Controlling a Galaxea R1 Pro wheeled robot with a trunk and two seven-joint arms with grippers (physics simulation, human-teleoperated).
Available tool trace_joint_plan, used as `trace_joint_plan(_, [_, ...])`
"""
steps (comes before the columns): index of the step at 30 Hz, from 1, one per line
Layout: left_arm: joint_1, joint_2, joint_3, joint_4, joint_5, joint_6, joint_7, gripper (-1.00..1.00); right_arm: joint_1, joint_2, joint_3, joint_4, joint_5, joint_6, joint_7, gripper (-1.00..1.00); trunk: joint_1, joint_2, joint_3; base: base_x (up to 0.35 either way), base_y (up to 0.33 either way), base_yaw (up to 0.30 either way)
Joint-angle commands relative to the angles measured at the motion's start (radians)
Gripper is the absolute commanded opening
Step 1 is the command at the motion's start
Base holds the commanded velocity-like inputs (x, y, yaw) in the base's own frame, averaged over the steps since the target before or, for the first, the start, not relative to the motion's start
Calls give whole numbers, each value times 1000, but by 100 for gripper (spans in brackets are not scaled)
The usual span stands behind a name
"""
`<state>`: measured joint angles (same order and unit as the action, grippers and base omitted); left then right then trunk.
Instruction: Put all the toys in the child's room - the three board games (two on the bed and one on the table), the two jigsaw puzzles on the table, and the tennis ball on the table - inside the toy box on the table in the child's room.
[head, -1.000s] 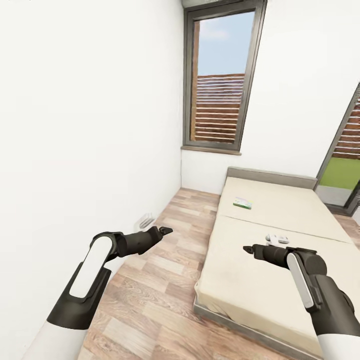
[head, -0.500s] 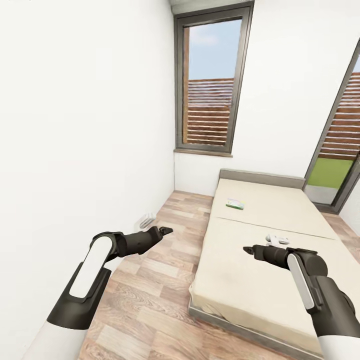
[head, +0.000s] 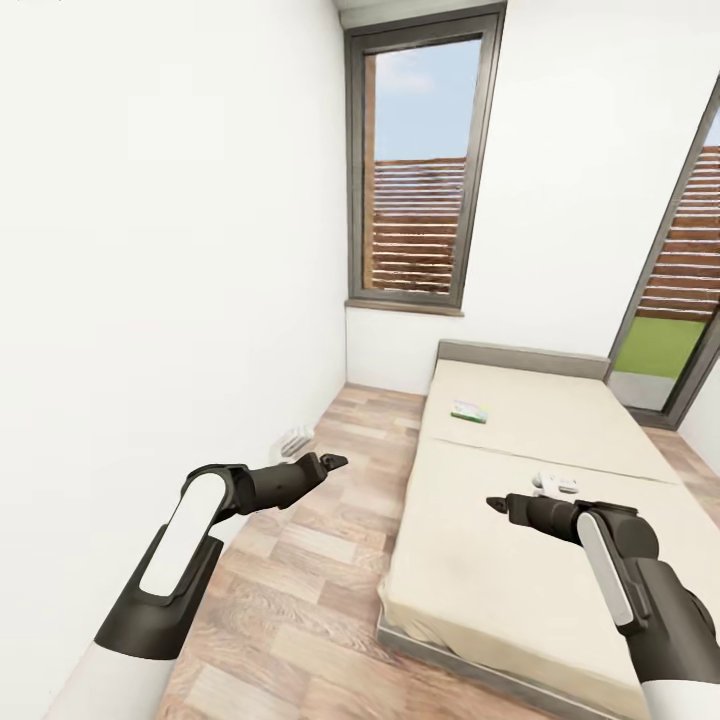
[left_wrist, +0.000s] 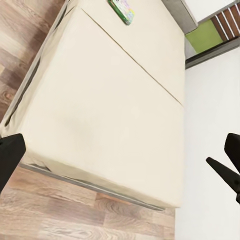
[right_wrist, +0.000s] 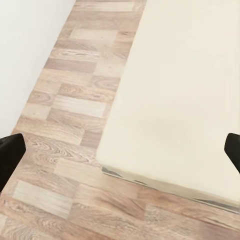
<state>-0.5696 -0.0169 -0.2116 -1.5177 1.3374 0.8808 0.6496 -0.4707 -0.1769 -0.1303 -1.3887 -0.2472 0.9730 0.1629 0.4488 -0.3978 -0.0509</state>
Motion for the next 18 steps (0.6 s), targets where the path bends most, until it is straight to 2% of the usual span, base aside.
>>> trace_joint_plan(1, [-1, 0, 0, -1, 10, 1, 10, 100, -1, 0, -1, -1, 4, 5, 7, 100, 1, -2, -2, 248, 27, -80])
trace_joint_plan(7, [-2, 0, -2, -1, 10, 1, 10, 100, 4, 1, -1, -17, 1, 5, 7, 100, 1, -2, 0, 283, 17, -155])
trace_joint_plan(18, [-3, -1, -4, -1, 9, 1, 9, 100, 7, 0, -4, -29, -2, 6, 7, 100, 1, -2, 4, 322, 5, -240])
